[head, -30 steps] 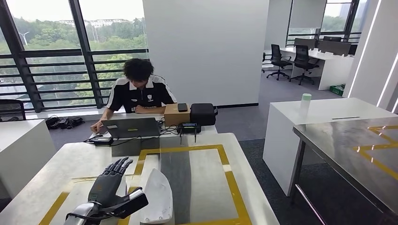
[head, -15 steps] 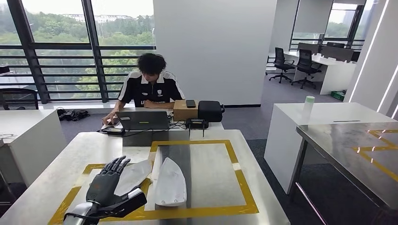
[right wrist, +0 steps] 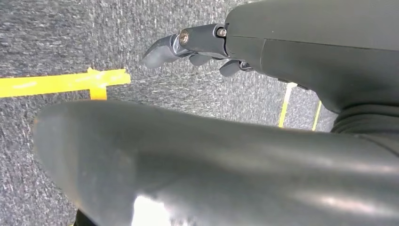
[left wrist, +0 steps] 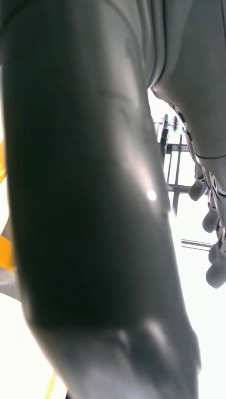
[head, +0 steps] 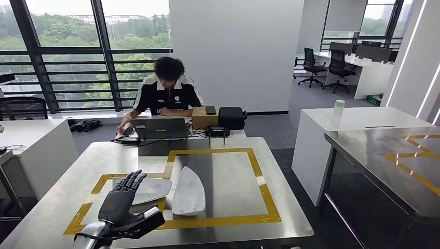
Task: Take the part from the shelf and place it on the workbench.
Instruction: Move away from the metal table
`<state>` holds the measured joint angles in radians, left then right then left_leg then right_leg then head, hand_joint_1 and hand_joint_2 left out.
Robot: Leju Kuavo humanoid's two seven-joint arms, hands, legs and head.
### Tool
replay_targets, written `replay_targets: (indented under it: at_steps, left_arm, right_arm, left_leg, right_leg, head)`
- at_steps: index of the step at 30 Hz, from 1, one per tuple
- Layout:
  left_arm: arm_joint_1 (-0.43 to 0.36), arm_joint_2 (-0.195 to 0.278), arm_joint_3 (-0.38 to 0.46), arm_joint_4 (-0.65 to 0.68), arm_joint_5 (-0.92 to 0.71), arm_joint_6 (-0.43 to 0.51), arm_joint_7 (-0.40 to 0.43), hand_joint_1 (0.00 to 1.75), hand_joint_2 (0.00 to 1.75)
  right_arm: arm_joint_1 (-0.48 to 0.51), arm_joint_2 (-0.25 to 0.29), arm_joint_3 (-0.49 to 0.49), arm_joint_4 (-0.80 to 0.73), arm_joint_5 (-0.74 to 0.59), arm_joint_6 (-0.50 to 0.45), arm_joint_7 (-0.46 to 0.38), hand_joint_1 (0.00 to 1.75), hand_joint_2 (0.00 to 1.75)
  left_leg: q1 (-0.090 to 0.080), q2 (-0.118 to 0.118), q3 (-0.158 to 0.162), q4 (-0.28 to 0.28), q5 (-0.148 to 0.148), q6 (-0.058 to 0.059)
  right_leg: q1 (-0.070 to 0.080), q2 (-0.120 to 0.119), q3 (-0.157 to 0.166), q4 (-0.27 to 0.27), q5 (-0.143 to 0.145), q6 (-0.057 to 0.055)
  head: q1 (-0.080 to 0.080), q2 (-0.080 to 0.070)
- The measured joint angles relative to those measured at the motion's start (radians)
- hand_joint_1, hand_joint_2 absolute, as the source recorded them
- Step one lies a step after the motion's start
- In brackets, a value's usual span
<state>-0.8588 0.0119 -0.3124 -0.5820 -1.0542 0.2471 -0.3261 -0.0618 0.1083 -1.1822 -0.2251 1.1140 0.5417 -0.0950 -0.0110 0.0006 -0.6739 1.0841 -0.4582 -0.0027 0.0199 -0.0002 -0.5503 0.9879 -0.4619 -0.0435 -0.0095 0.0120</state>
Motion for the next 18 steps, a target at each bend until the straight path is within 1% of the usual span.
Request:
replay_targets:
  at_steps: [2, 3, 4, 5, 6, 7, 8, 9, 10, 11, 12, 13, 14, 15, 16, 17, 18]
  left_arm:
    - [0.001, 0.005, 0.000, 0.000, 0.000, -0.002, 0.001, 0.00, 0.00]
    - [0.003, 0.006, 0.000, 0.001, 0.000, -0.003, 0.001, 0.00, 0.00]
    - [0.005, 0.007, 0.000, 0.001, 0.000, -0.004, 0.001, 0.00, 0.00]
    - [0.006, 0.007, 0.000, 0.001, 0.000, -0.005, 0.002, 0.00, 0.00]
    - [0.006, 0.007, 0.000, 0.000, 0.000, -0.006, 0.002, 0.00, 0.00]
    - [0.005, 0.008, 0.000, -0.002, 0.000, -0.007, 0.002, 0.00, 0.00]
    - [0.004, 0.007, 0.000, -0.004, 0.000, -0.008, 0.002, 0.00, 0.00]
    - [0.003, 0.007, 0.000, -0.007, 0.000, -0.010, 0.002, 0.00, 0.00]
    - [0.002, 0.006, 0.000, -0.009, -0.001, -0.012, 0.002, 0.00, 0.00]
    - [0.002, 0.005, 0.000, -0.010, -0.002, -0.013, 0.002, 0.00, 0.00]
    - [0.002, 0.005, 0.000, -0.010, -0.003, -0.015, 0.002, 0.00, 0.00]
    - [0.001, 0.005, 0.000, -0.010, -0.003, -0.016, 0.003, 0.00, 0.00]
    - [0.000, 0.005, 0.000, -0.011, -0.003, -0.017, 0.003, 0.00, 0.00]
    - [0.000, 0.004, 0.000, -0.012, -0.003, -0.017, 0.003, 0.00, 0.00]
    - [0.000, 0.004, 0.000, -0.013, -0.003, -0.017, 0.003, 0.00, 0.00]
    - [0.001, 0.004, 0.000, -0.014, -0.003, -0.017, 0.003, 0.00, 0.00]
    - [0.003, 0.004, 0.000, -0.014, -0.003, -0.016, 0.002, 0.00, 0.00]
  right_arm:
    - [-0.001, 0.000, 0.000, 0.000, 0.002, 0.000, 0.000, 0.00, 0.00]
    - [-0.001, 0.000, 0.000, 0.000, 0.003, 0.000, 0.000, 0.00, 0.00]
    - [-0.001, 0.000, 0.000, 0.000, 0.004, 0.000, 0.000, 0.00, 0.00]
    - [-0.002, 0.000, 0.000, 0.000, 0.004, 0.000, 0.000, 0.00, 0.00]
    - [-0.002, 0.000, 0.000, 0.000, 0.005, 0.000, 0.001, 0.00, 0.00]
    - [-0.002, 0.000, 0.000, 0.000, 0.006, 0.000, 0.002, 0.00, 0.00]
    - [-0.003, -0.001, 0.000, -0.001, 0.006, 0.000, 0.003, 0.00, 0.00]
    - [-0.004, -0.002, 0.000, -0.002, 0.006, 0.000, 0.004, 0.00, 0.00]
    - [-0.004, -0.002, 0.000, -0.003, 0.007, 0.000, 0.005, 0.00, 0.00]
    - [-0.004, -0.002, 0.000, -0.003, 0.007, 0.000, 0.005, 0.00, 0.00]
    - [-0.003, -0.002, 0.000, -0.003, 0.007, 0.000, 0.004, 0.00, 0.00]
    - [-0.003, -0.002, 0.000, -0.003, 0.008, 0.000, 0.003, 0.00, 0.00]
    - [-0.002, -0.001, 0.000, -0.003, 0.008, 0.000, 0.002, 0.00, 0.00]
    - [-0.001, -0.001, 0.000, -0.003, 0.009, 0.001, 0.000, 0.00, 0.00]
    - [-0.001, -0.001, 0.000, -0.003, 0.009, 0.001, -0.001, 0.00, 0.00]
    - [-0.002, -0.001, 0.000, -0.003, 0.010, 0.001, -0.002, 0.00, 0.00]
    - [-0.002, -0.001, 0.000, -0.003, 0.011, 0.001, -0.003, 0.00, 0.00]
  left_leg:
    - [0.008, -0.001, -0.037, 0.119, -0.080, -0.014]
    - [0.013, -0.001, -0.050, 0.174, -0.105, -0.020]
    - [0.018, -0.001, -0.048, 0.200, -0.110, -0.026]
    - [0.022, -0.001, -0.028, 0.191, -0.096, -0.031]
    - [0.027, 0.000, 0.008, 0.148, -0.072, -0.036]
    - [0.031, 0.000, 0.050, 0.085, -0.056, -0.042]
    - [0.031, -0.002, 0.089, 0.026, -0.048, -0.044]
    - [0.029, -0.004, 0.114, -0.014, -0.046, -0.041]
    - [0.026, -0.006, 0.123, -0.035, -0.050, -0.037]
    - [0.022, -0.008, 0.124, -0.037, -0.047, -0.029]
    - [0.021, -0.007, 0.119, -0.038, -0.041, -0.019]
    - [0.020, -0.005, 0.114, -0.040, -0.035, -0.008]
    - [0.019, -0.003, 0.106, -0.042, -0.025, 0.004]
    - [0.019, -0.002, 0.097, -0.045, -0.015, 0.017]
    - [0.018, -0.001, 0.085, -0.045, -0.005, 0.025]
    - [0.016, -0.002, 0.072, -0.045, 0.005, 0.031]
    - [0.013, -0.002, 0.058, -0.045, 0.016, 0.034]
  right_leg:
    - [-0.003, -0.001, -0.018, 0.001, 0.015, -0.002]
    - [-0.005, -0.002, -0.028, 0.003, 0.021, 0.000]
    - [-0.008, -0.002, -0.041, 0.008, 0.027, 0.003]
    - [-0.012, -0.002, -0.053, 0.014, 0.032, 0.007]
    - [-0.017, -0.002, -0.066, 0.020, 0.037, 0.012]
    - [-0.021, -0.002, -0.078, 0.028, 0.041, 0.018]
    - [-0.024, -0.002, -0.088, 0.034, 0.046, 0.025]
    - [-0.025, -0.001, -0.096, 0.038, 0.051, 0.032]
    - [-0.025, 0.000, -0.101, 0.040, 0.057, 0.039]
    - [-0.026, 0.001, -0.104, 0.040, 0.064, 0.046]
    - [-0.027, 0.002, -0.105, 0.038, 0.071, 0.054]
    - [-0.030, 0.003, -0.109, 0.041, 0.069, 0.060]
    - [-0.031, 0.003, -0.118, 0.056, 0.052, 0.065]
    - [-0.032, 0.003, -0.131, 0.088, 0.019, 0.068]
    - [-0.032, 0.003, -0.149, 0.141, -0.028, 0.070]
    - [-0.031, 0.003, -0.168, 0.207, -0.076, 0.070]
    - [-0.029, 0.003, -0.183, 0.268, -0.109, 0.068]
  head:
    - [0.000, 0.000]
    - [0.000, 0.000]
    - [0.000, 0.000]
    - [0.000, 0.000]
    - [0.001, 0.000]
    - [0.001, 0.000]
    - [0.001, 0.000]
    - [0.002, 0.000]
    - [0.003, 0.000]
    - [0.004, 0.000]
    - [0.005, 0.000]
    - [0.005, 0.000]
    - [0.005, 0.000]
    - [0.004, 0.000]
    - [0.004, 0.000]
    - [0.004, 0.000]
    - [0.004, 0.000]
